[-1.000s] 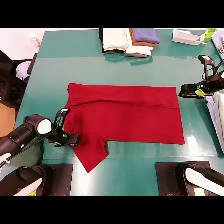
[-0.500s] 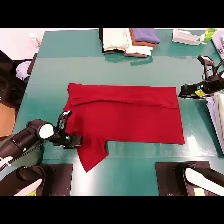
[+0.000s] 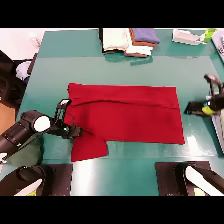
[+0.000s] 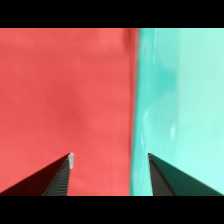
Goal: Fold the shirts.
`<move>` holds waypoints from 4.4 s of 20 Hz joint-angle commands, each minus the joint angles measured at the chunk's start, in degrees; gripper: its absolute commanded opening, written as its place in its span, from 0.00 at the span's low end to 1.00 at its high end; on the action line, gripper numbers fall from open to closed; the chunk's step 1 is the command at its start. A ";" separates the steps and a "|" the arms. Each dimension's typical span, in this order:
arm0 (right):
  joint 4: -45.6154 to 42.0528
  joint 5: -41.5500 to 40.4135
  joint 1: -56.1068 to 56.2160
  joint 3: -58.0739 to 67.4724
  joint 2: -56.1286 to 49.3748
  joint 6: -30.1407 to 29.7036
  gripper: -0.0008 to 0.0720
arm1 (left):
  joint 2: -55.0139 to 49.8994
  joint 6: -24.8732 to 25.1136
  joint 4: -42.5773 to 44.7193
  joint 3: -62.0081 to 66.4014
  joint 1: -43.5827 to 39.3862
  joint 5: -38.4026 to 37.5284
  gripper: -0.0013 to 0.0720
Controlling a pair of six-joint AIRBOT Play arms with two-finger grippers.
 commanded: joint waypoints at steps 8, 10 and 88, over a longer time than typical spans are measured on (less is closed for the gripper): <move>4.81 -2.89 -5.38 -20.92 3.96 -1.51 0.73 | 0.07 2.67 0.68 1.84 0.07 -0.81 0.05; 4.57 -3.06 -2.62 -20.39 2.97 -0.57 0.71 | 0.07 2.67 0.68 1.84 0.07 -0.85 0.05; 6.62 -0.90 11.41 22.75 -5.77 1.38 0.03 | -45.79 21.51 -12.66 47.10 -4.90 13.42 0.05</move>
